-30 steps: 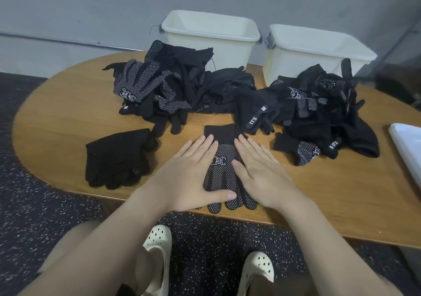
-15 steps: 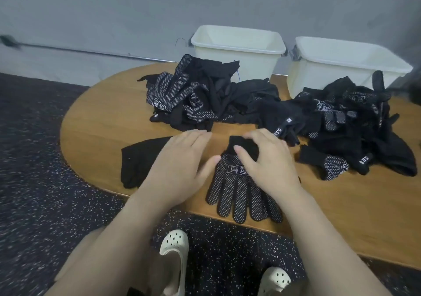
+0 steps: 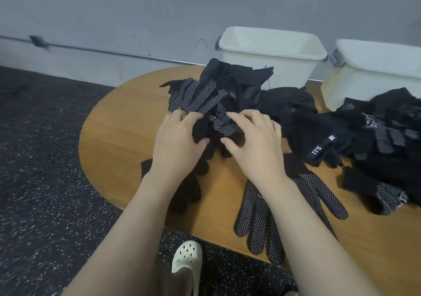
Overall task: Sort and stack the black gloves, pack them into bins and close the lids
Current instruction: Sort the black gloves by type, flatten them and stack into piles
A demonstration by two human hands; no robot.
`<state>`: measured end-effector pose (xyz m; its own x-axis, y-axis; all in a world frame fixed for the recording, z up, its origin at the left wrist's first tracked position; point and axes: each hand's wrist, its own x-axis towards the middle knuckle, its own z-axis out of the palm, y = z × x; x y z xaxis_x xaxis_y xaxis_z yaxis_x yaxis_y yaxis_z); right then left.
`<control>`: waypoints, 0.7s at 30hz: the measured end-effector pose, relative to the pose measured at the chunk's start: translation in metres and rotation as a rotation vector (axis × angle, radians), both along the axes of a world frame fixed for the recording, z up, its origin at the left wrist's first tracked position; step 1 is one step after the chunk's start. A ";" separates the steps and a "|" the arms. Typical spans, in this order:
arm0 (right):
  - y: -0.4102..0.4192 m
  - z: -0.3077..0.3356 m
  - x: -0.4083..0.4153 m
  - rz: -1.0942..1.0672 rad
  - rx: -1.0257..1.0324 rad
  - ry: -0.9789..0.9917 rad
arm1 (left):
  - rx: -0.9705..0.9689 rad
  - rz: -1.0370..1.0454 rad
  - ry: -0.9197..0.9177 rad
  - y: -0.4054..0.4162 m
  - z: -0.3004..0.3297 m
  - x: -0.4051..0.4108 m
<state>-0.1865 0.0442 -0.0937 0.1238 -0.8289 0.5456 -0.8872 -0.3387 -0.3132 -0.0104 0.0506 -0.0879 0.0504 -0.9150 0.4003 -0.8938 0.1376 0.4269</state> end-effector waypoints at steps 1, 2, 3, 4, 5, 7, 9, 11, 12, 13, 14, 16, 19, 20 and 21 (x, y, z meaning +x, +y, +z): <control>-0.003 -0.001 0.001 0.007 -0.018 -0.006 | -0.017 -0.001 0.009 -0.002 -0.002 0.001; -0.006 -0.003 0.002 0.012 -0.036 -0.021 | -0.042 -0.001 0.015 -0.003 -0.005 0.002; -0.008 -0.004 0.003 0.017 -0.053 -0.041 | -0.071 -0.003 0.021 -0.004 -0.007 0.003; -0.009 -0.005 0.003 0.020 -0.069 -0.062 | -0.103 -0.008 0.026 -0.005 -0.010 0.004; -0.010 -0.005 0.003 0.025 -0.083 -0.079 | -0.136 -0.017 0.032 -0.005 -0.011 0.004; -0.009 -0.004 0.002 0.040 -0.096 -0.107 | -0.188 -0.034 0.069 -0.004 -0.011 0.004; -0.006 -0.001 0.001 0.055 -0.083 -0.142 | -0.226 -0.050 0.130 -0.002 -0.008 0.004; -0.002 0.002 -0.001 0.087 -0.058 -0.213 | -0.260 -0.072 0.208 0.002 -0.004 0.005; 0.000 0.004 -0.003 0.112 -0.046 -0.273 | -0.265 -0.078 0.257 0.005 -0.001 0.005; 0.002 0.008 -0.004 0.139 -0.043 -0.341 | -0.263 -0.082 0.305 0.008 0.002 0.005; 0.004 0.011 -0.005 0.158 -0.052 -0.403 | -0.257 -0.083 0.340 0.010 0.004 0.004; 0.010 0.020 -0.008 0.164 -0.087 -0.492 | -0.242 -0.079 0.375 0.014 0.008 0.003; 0.021 0.031 -0.016 0.147 -0.044 -0.637 | -0.219 -0.079 0.442 0.018 0.012 -0.001; 0.025 0.034 -0.020 0.141 -0.024 -0.695 | -0.216 -0.076 0.455 0.018 0.013 -0.002; 0.028 0.037 -0.025 0.135 -0.010 -0.746 | -0.210 -0.070 0.455 0.018 0.014 -0.004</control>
<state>-0.2111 0.0721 -0.0570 -0.1808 -0.8274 0.5318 -0.3919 -0.4353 -0.8105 -0.0141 0.0689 -0.0743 0.2046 -0.8243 0.5279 -0.6089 0.3151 0.7280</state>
